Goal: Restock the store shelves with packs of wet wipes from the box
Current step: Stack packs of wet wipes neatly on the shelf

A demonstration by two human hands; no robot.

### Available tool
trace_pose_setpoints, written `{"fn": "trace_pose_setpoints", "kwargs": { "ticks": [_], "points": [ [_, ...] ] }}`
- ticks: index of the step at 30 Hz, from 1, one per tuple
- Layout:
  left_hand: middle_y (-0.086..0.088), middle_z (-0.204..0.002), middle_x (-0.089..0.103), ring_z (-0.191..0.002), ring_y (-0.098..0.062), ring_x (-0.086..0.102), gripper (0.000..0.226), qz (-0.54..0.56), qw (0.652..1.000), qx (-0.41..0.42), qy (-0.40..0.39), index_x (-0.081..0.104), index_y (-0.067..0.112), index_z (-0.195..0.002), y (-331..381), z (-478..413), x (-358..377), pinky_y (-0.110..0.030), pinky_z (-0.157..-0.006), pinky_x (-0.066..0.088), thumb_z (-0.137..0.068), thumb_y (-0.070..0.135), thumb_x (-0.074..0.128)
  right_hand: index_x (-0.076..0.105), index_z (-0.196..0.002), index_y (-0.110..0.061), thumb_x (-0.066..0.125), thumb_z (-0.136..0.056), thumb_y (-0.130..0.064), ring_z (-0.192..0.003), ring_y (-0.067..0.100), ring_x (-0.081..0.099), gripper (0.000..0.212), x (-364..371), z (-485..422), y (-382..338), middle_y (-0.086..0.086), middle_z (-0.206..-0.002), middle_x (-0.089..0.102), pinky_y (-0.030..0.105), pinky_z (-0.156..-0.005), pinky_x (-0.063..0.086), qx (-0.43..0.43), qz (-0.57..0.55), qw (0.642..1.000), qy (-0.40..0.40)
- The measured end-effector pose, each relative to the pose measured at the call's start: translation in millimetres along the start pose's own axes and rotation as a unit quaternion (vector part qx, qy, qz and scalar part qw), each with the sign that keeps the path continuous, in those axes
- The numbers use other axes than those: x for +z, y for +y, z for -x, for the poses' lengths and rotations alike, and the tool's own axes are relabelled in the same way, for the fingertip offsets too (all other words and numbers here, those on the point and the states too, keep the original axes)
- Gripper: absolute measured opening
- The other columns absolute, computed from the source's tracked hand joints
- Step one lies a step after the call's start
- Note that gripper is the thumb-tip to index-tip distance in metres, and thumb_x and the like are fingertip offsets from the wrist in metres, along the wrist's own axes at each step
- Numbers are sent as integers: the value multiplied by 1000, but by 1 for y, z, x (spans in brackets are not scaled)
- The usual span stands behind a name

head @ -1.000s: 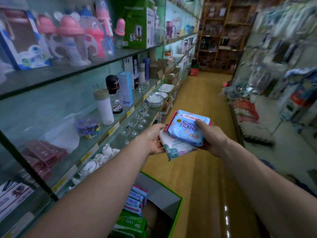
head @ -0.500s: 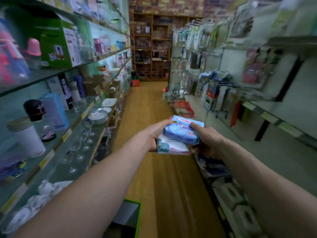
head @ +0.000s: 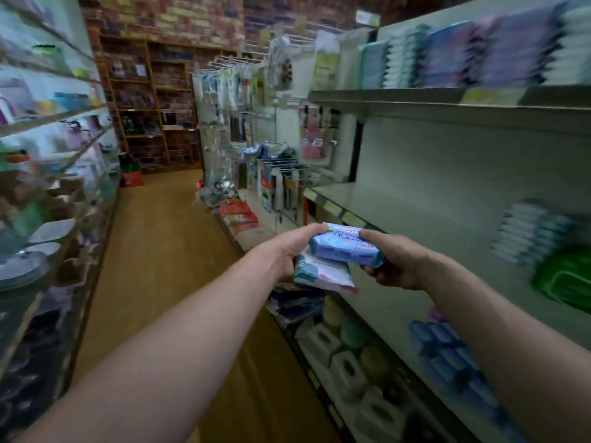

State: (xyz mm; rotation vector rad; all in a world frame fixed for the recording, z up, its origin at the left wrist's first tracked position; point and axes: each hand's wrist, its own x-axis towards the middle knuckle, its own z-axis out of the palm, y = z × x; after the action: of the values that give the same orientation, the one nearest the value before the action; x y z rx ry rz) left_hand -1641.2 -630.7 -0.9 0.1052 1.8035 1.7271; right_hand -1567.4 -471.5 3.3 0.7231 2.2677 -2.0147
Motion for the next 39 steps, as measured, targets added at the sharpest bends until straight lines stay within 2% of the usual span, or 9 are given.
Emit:
{"fn": "trace_pose_setpoints", "kwargs": {
  "ticks": [4, 9, 16, 22, 25, 28, 32, 36, 39],
  "points": [
    [-10, -59, 69, -45, -20, 65, 27, -15, 998, 4, -58, 61, 9, -87, 10, -13, 82, -27, -42, 54, -94, 34, 57, 54, -91, -15, 51, -96, -39, -31, 10, 50, 25, -79, 11, 13, 5, -59, 55, 12, -32, 31, -6, -16, 999, 46],
    [-8, -62, 70, -51, -21, 66, 26, -39, 993, 11, -107, 62, 10, -86, 17, -27, 179, -29, -52, 56, -93, 34, 58, 54, -85, -16, 50, -97, -39, -32, 9, 48, 26, -169, 32, 30, 2, -53, 53, 13, -32, 30, -8, -31, 993, 109],
    [-7, -55, 65, -41, -19, 61, 32, -75, 982, 7, -174, 61, 10, -71, 19, -32, 288, -26, -41, 52, -95, 31, 57, 55, -86, -17, 50, -96, -44, -32, 7, 51, 29, -265, 63, 55, 0, -47, 54, 13, -31, 32, 2, -59, 981, 187],
    [-8, -82, 62, -55, -21, 58, 28, -126, 971, -1, -203, 62, 13, -86, 11, -45, 364, -25, -37, 50, -90, 41, 62, 61, -81, -14, 58, -94, -34, -44, 11, 45, 24, -321, 97, 75, 0, -49, 51, 18, -39, 38, -10, -86, 966, 245],
    [-13, -100, 61, -60, -23, 59, 36, -124, 966, -4, -225, 63, 10, -106, 8, -54, 395, -28, -36, 51, -92, 43, 59, 61, -82, -11, 61, -92, -33, -47, 10, 52, 24, -345, 107, 83, -1, -50, 58, 16, -39, 42, -7, -97, 955, 282],
    [-11, -79, 70, -55, -23, 64, 28, -92, 960, 3, -266, 66, 10, -90, 11, -59, 423, -31, -40, 53, -97, 34, 54, 60, -90, -9, 59, -93, -32, -56, 13, 55, 24, -364, 112, 89, 5, -66, 60, 16, -39, 43, -8, -104, 941, 322],
    [-12, -56, 65, -40, -21, 61, 25, -103, 955, 15, -278, 61, 4, -78, 20, -66, 455, -29, -35, 50, -97, 17, 51, 55, -87, -5, 53, -98, -29, -58, 16, 56, 26, -389, 114, 93, 10, -69, 58, 15, -35, 42, -14, -142, 913, 381],
    [-14, -68, 58, -39, -21, 57, 24, -136, 955, 33, -261, 54, 3, -71, 32, -85, 476, -25, -38, 48, -95, 9, 52, 54, -83, -8, 49, -100, -27, -57, 18, 53, 26, -416, 110, 98, 10, -71, 56, 14, -33, 40, -24, -168, 885, 434],
    [-13, -72, 57, -57, -22, 55, 27, -144, 953, 48, -263, 53, 4, -71, 45, -102, 488, -33, -58, 50, -97, 12, 53, 55, -84, -11, 44, -102, -23, -59, 19, 51, 24, -434, 102, 104, 10, -73, 55, 15, -35, 42, -16, -197, 868, 455]
  ]
}}
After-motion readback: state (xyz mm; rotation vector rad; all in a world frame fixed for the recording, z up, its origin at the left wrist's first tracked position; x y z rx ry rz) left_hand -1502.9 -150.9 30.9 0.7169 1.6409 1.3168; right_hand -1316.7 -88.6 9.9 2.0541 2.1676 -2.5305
